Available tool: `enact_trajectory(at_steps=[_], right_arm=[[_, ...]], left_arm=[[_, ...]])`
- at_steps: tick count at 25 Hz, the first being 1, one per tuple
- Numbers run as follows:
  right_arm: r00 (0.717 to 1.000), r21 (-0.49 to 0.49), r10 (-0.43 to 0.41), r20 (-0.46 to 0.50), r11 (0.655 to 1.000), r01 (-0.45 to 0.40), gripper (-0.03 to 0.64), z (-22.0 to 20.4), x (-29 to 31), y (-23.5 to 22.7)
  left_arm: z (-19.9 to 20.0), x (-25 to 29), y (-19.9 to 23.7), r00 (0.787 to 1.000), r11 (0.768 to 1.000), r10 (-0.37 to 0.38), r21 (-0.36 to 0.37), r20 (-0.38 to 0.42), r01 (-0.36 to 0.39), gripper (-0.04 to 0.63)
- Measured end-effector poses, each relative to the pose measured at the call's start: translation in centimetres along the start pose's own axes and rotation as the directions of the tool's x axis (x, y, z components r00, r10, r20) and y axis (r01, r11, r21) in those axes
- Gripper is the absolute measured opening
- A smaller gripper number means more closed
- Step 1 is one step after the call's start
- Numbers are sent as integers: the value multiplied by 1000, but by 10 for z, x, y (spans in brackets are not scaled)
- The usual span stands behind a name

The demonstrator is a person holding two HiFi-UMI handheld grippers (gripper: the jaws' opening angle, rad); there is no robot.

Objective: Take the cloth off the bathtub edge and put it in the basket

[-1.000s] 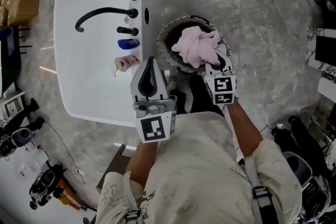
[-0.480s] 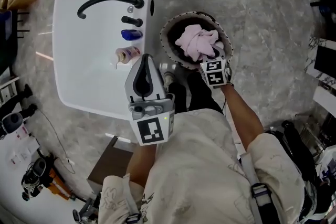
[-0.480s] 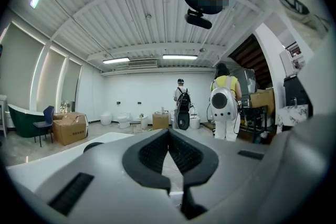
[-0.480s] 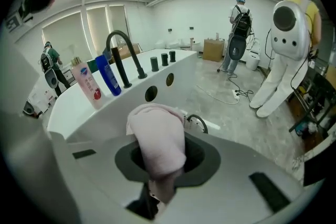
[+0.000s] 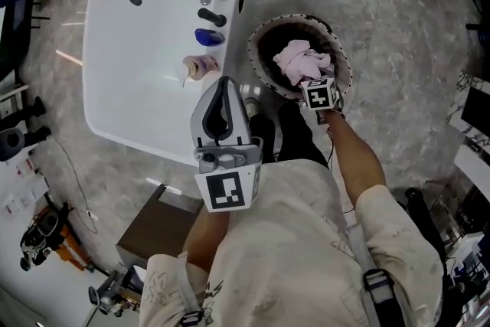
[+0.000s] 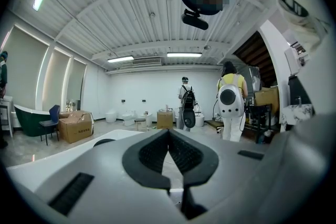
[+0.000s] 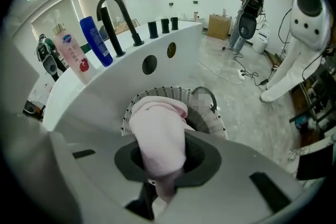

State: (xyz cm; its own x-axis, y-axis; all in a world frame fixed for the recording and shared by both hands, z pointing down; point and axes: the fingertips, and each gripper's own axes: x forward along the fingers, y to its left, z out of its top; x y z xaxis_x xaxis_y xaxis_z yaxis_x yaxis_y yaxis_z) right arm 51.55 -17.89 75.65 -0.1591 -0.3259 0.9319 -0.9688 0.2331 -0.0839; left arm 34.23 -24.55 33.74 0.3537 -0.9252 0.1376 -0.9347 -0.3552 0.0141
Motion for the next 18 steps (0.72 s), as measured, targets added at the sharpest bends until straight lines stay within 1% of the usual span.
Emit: enact_trajectory(at_steps=[3,5,6,8,9,12,18], right_arm=[[1000,18,-10,-25,1000,11,63,-4,6,2],[999,26,-8,-41,1000,9,87,-7,9,5],[999,30,-3,-49,1000,4,118,-9,12,6],[998,39,7,-58,999,-5,213,-12,15,8],[998,42,7,-56,999,-5,225,-11,16,9],[999,41,6,-46,999,-4,244,-5,16,11],[999,40,10,-46,999,-8,245,-2,17,16]], left_arm=[[-2,-1,5,1000,1000,3,3,-10,-2,2],[-5,-3,8,1000,1000,5,4,-16,-5,3],[-6,-3,9,1000,1000,6,3,-17,-6,3],[-8,-3,10,1000,1000,6,1,-25,-6,3],[-9,-3,11,1000,1000,6,-1,-28,-6,3],[-9,-2,14,1000,1000,8,-8,-26,-9,3],[-7,0,17,1000,1000,8,-19,-15,-8,3]])
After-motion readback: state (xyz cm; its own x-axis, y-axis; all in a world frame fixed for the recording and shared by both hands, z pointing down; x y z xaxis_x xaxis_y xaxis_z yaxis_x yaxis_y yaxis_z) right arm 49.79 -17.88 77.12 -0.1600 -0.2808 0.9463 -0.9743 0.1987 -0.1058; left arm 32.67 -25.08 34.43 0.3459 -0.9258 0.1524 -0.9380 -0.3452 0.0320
